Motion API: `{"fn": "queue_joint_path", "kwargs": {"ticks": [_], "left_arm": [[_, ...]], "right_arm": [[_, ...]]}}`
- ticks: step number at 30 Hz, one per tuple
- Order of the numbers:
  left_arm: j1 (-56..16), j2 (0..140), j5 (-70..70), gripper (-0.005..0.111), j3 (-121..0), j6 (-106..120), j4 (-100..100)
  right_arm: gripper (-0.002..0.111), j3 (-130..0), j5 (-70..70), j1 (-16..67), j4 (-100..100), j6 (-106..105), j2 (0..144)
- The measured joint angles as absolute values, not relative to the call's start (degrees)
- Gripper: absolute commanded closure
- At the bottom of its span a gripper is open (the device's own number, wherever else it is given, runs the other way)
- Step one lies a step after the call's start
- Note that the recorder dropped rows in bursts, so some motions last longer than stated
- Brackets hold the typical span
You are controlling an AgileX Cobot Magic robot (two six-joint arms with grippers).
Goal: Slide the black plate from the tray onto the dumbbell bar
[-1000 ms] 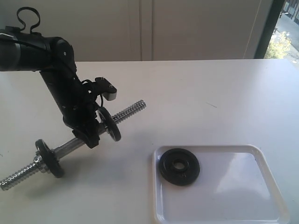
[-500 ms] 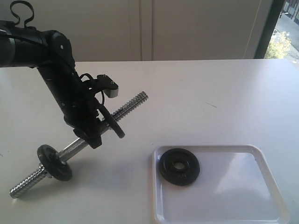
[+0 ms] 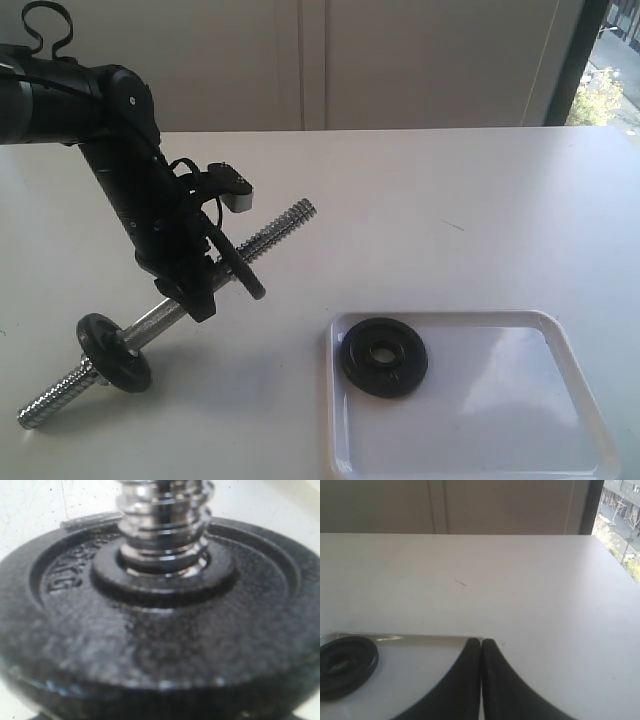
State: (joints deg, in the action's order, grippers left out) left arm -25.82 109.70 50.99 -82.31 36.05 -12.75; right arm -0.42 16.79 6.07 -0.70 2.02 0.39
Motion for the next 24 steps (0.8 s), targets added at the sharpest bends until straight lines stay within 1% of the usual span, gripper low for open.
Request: {"fn": "queue_joint_path", "kwargs": {"ticks": [9, 12, 16, 17, 19, 21, 24], "left_arm": [[-25.82, 109.70, 50.99, 0.107, -82.31, 36.05, -12.75], [-25.82, 109.70, 50.99, 0.107, -82.31, 36.16, -12.75], [-25.82, 109.70, 50.99, 0.107, -82.31, 36.16, -12.75], [-25.82, 109.70, 50.99, 0.107, -82.31, 36.16, -12.75], [-25.82, 109.70, 50.99, 0.107, -82.31, 36.16, -12.75], [-25.82, 109.70, 50.99, 0.107, -82.31, 36.16, -12.75], [-25.82, 109.70, 50.88, 0.107, -82.31, 36.49, -12.75]], "right_arm": [[0.108, -0.42, 8.33, 6.07, 0.00, 3.04, 0.39], [0.108, -0.42, 2.27, 6.07, 5.39, 10.72, 0.39], [0.108, -0.42, -6.28, 6.07, 6.89, 13.24, 0.37], [0.108, -0.42, -9.78, 6.07, 7.00, 13.50, 0.37], [0.108, -0.42, -22.37, 6.07, 7.11, 13.78, 0.27], [0.108, -0.42, -28.05, 6.07, 7.22, 13.87, 0.27], [0.108, -0.42, -28.30, 6.07, 7.22, 13.87, 0.27]]}}
